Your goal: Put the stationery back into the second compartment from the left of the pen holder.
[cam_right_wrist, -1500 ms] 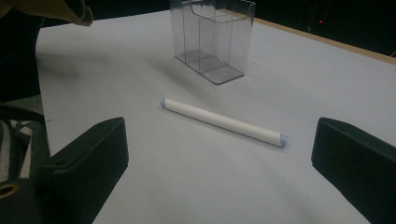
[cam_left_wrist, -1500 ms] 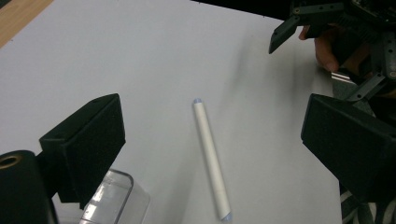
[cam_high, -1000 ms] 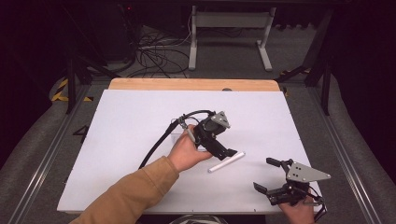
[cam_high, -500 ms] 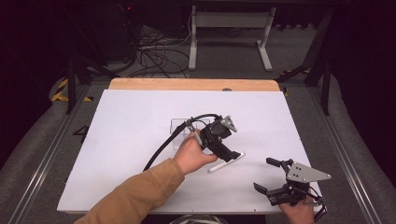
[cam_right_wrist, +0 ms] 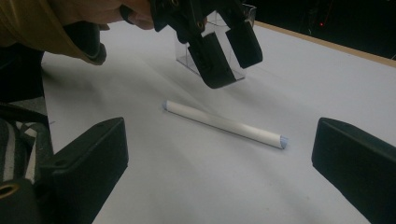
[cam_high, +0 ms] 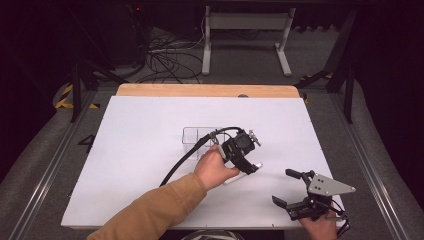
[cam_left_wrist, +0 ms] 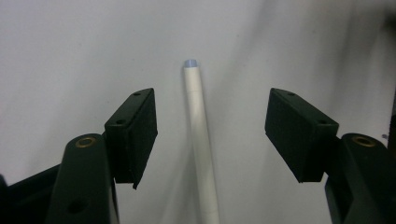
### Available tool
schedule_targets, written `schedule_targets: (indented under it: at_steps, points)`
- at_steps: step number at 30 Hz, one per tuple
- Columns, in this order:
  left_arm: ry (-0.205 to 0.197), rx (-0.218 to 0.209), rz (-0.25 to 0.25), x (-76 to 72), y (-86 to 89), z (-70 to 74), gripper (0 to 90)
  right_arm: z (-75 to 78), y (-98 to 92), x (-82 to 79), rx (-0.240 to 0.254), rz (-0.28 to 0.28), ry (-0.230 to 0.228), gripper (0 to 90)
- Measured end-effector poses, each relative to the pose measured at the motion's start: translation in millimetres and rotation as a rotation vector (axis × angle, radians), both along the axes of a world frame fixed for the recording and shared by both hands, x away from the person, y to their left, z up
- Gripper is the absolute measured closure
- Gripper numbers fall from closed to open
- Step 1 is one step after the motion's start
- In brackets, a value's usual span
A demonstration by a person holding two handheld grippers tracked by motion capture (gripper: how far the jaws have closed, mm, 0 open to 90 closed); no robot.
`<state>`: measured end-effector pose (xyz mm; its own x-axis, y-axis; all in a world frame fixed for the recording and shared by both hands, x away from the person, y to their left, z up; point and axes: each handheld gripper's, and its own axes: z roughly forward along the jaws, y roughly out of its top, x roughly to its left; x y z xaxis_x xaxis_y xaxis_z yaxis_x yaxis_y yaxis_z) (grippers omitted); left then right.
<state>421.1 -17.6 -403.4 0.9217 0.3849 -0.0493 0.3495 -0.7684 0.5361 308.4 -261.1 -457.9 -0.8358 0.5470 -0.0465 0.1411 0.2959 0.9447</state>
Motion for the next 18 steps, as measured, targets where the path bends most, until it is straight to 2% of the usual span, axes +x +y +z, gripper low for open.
schedule_targets:
  at_steps: [8, 16, 18]
  points:
    - [0.03, 0.078, 0.04, 5.1, -12.0, -18.4, 38.9, -0.1, -0.2, 0.1, -0.003, 0.002, -0.001, 4.2]
    - [0.034, 0.112, 0.05, 6.6, -19.0, -30.2, 42.8, -0.8, 0.1, 0.5, -0.004, 0.005, 0.0, 4.2]
    - [0.047, 0.119, 0.059, 6.6, -21.1, -33.1, 43.9, -0.9, 0.0, 0.6, -0.004, 0.006, 0.0, 4.3]
